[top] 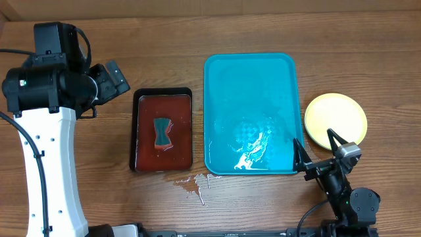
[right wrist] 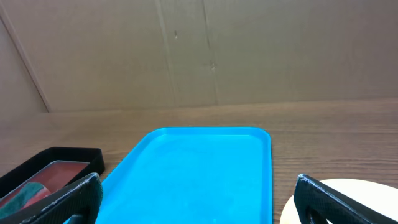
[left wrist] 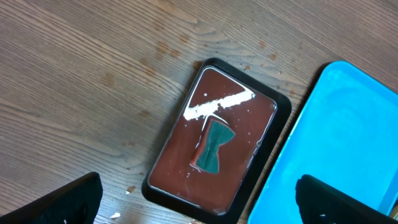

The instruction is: Clean dirty plates on tray and stack at the side

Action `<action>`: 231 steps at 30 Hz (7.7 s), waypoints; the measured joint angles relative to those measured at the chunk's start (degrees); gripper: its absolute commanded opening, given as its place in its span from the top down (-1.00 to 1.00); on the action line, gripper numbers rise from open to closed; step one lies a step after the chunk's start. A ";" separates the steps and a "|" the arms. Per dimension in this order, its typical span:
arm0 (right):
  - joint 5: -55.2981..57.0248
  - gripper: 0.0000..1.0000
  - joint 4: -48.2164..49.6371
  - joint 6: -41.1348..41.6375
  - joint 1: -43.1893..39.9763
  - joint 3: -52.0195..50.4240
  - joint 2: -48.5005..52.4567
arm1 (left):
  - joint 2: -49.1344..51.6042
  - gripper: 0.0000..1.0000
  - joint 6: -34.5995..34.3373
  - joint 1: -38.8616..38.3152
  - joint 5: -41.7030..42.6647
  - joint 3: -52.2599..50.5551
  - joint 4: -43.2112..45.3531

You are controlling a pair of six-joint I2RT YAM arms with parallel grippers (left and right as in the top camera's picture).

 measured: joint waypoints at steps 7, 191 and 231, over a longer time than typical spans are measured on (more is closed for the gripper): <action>0.02 -1.00 0.00 -0.02 0.00 0.00 0.02 | 0.00 -1.00 0.00 0.00 0.00 0.00 0.00; 0.04 -1.00 -0.13 -0.02 0.00 0.00 0.00 | -85.77 -1.00 14.36 -6.03 11.06 -103.80 79.12; 0.02 -1.00 -0.11 -0.02 0.00 0.00 0.00 | -85.77 -1.00 14.36 -6.03 11.06 -103.80 79.12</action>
